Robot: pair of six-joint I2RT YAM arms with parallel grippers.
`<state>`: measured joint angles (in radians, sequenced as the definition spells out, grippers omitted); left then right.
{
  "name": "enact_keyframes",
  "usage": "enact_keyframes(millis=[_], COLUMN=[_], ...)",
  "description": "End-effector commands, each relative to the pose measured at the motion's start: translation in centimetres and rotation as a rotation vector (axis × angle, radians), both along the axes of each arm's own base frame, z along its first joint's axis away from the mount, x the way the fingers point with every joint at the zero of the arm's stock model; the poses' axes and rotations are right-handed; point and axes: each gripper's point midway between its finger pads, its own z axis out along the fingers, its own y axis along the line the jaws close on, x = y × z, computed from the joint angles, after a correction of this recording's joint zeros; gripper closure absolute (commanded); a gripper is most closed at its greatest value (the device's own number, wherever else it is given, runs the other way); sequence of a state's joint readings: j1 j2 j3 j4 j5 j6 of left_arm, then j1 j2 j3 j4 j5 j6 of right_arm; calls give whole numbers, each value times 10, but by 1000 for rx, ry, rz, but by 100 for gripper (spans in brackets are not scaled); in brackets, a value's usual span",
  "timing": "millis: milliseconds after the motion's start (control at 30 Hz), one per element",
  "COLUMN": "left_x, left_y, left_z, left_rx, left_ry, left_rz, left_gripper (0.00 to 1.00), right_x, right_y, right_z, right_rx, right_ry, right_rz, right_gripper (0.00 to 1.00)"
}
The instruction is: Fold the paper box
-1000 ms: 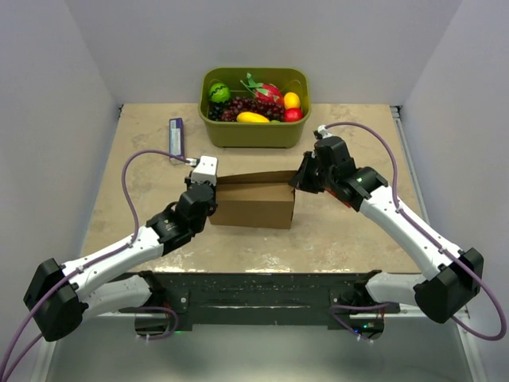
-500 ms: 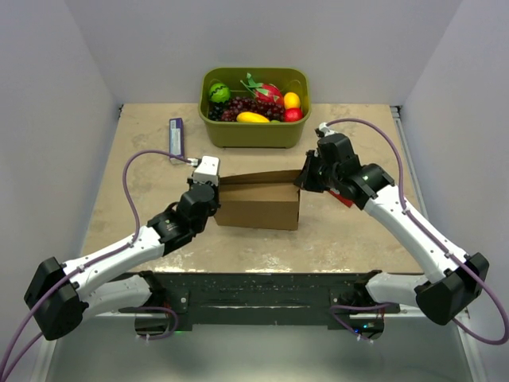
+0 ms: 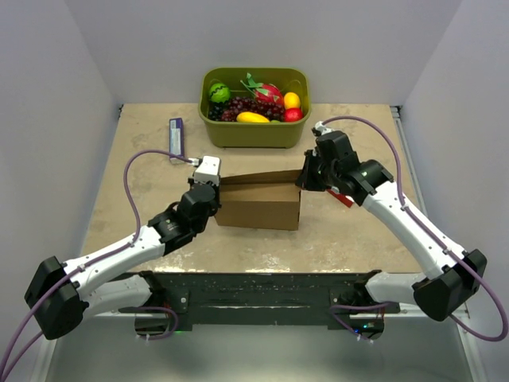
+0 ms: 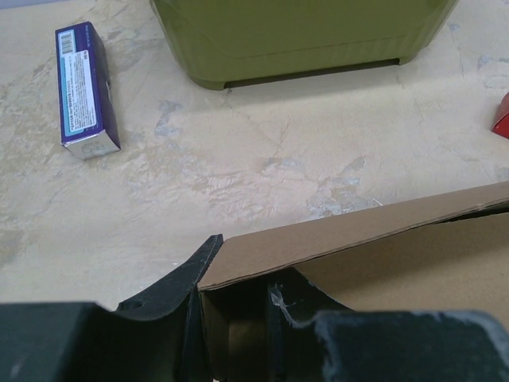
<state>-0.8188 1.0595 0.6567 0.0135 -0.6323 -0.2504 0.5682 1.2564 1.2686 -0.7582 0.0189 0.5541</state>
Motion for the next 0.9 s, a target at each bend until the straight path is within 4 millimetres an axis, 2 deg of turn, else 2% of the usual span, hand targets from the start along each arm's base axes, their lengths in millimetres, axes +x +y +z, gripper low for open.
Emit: enact_keyframes(millis=[0,100,467,700,867], left_x=[-24,-24,-23,-23,-23], left_y=[1,1,1,-2,-6], left_z=[-51,-52,-52,-51,-50], left_rx=[165,167,173,168,151], left_ry=[167,169,171,173,170], left_rz=[-102,-101,-101,-109,-123], left_gripper=[92,92,92,92,92], right_x=[10,11,14,16,11], right_y=[20,16,1,6,16], right_z=[39,31,23,20,8], right_rx=[62,16,-91,-42,28], right_ry=[-114,-96,-92,-98,-75], right_rz=[89,98,84,61,52], right_gripper=[100,100,100,100,100])
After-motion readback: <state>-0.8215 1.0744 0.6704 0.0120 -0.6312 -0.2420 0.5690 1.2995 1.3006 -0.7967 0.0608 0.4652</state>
